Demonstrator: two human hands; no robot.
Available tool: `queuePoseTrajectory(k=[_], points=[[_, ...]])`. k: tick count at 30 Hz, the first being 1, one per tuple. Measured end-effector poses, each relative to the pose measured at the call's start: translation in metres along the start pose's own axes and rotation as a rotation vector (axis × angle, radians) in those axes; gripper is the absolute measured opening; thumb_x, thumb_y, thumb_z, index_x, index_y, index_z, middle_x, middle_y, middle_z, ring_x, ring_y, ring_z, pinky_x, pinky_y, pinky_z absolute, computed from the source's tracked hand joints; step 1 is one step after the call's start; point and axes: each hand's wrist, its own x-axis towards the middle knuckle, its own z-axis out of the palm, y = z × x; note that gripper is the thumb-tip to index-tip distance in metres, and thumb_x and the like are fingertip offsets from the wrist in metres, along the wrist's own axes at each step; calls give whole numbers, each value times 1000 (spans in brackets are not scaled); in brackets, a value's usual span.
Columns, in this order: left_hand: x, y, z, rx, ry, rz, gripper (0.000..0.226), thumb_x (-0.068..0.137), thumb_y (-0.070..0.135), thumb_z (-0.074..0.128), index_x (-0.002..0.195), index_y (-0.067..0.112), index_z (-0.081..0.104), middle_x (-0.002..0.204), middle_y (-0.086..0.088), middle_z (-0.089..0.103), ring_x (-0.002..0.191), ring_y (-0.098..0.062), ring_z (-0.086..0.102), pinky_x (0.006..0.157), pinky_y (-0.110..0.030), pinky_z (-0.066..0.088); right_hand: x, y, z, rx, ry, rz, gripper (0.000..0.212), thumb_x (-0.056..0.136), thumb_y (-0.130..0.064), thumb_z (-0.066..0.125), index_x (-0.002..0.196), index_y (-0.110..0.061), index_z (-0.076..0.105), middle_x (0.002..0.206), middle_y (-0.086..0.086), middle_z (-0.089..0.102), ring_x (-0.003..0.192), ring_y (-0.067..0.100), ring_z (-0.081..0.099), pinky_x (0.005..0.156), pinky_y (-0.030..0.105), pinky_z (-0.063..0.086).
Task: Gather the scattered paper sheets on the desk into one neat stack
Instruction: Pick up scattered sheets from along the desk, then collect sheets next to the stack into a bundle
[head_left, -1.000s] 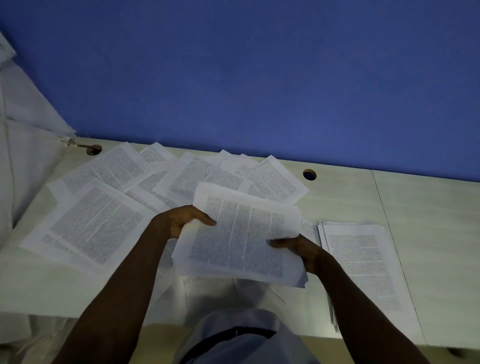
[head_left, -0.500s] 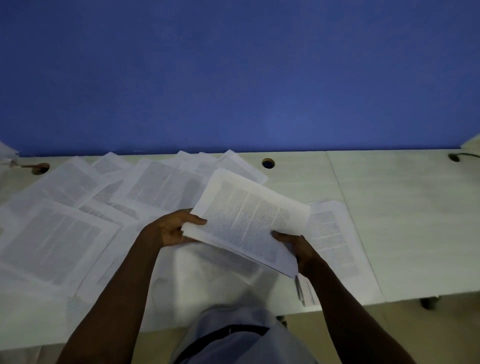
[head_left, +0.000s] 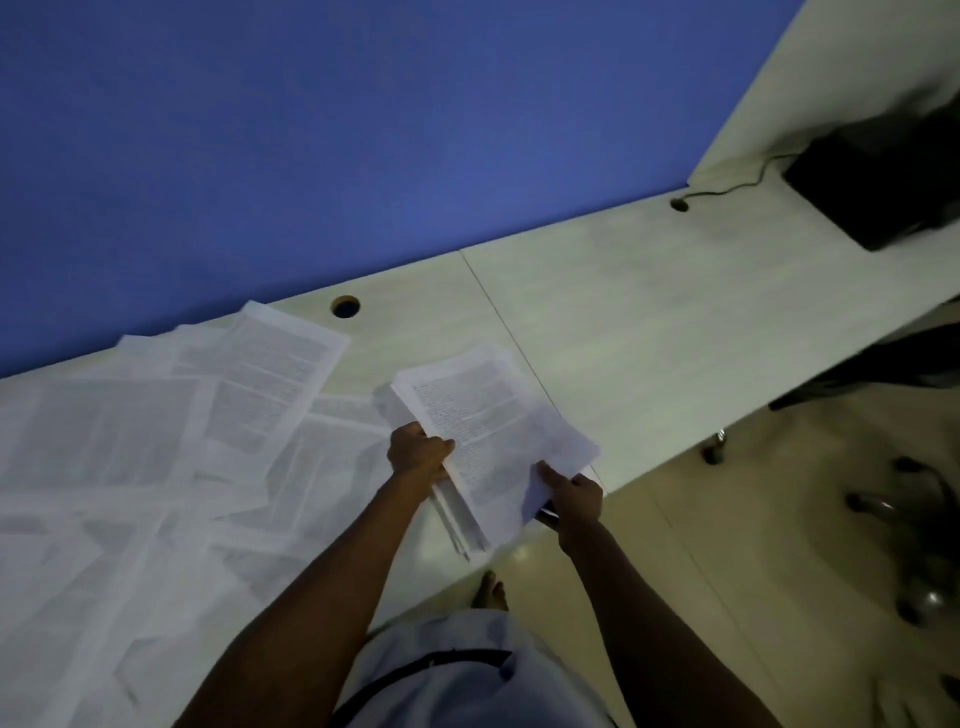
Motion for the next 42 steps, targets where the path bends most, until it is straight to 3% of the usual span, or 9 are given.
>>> queuePoseTrajectory(k=[3,8,16,20,23,25,29,37,42], points=[[-1,-7,5,108,71,-30,18,72,0,85,78,1,68,90,-18,73,77,-34,73,63,-56,61,-1,4,-23,-294,219,-78,25,79,-27,82,77,-4,72,74,13,74,65,29,71,61,39,63],[-2,-13,-1,75,115,-2,38,67,7,91,93,-6,67,89,-20,72,69,-31,74,58,-52,62,-19,-4,-17,-634,440,-239,21,79,-36,69,73,-17,65,69,0,65,69,28,60,67,31,46],[-11,-41,-74,-44,406,-50,18,71,15,70,84,3,63,85,-18,72,65,-31,72,65,-48,63,-34,0,97,-808,34,-554,25,87,-40,70,75,-19,63,68,-8,66,68,15,64,67,31,54],[-22,-63,-135,44,672,-182,49,83,21,67,120,-9,54,123,-26,56,112,-42,57,97,-43,47,-45,22,171,-1004,-302,-716,13,86,-32,71,97,-25,69,90,-9,72,88,17,68,72,30,54],[-34,-79,-176,-9,744,-402,58,94,21,59,139,-7,35,139,-29,38,127,-43,44,106,-44,38,-47,39,228,-1292,-516,-861,50,85,-32,76,131,-21,59,135,2,60,130,24,54,97,37,50],[-39,-91,-197,-51,769,-462,60,94,25,60,139,-7,36,139,-28,40,129,-41,42,106,-43,38,-48,47,264,-1576,-600,-860,97,80,-47,82,156,-14,33,165,15,26,154,33,21,119,47,32],[-43,-101,-219,-58,815,-479,56,88,27,63,129,-7,49,134,-29,46,124,-43,45,100,-42,41,-57,60,299,-1813,-576,-743,141,75,-72,74,161,-3,-15,169,22,-19,157,40,-15,126,59,4],[-42,-85,-205,-30,894,-600,68,85,33,69,137,0,39,140,-27,35,127,-42,41,103,-49,40,-124,109,286,-1742,-392,-832,106,87,-58,62,160,-1,10,156,23,35,141,41,37,114,50,32],[-44,-85,-209,-130,898,-665,75,75,35,79,130,-1,44,132,-26,45,117,-39,51,97,-43,46,-98,90,272,-1756,-355,-798,116,80,-70,69,156,-2,16,156,20,30,144,38,31,111,51,37]])
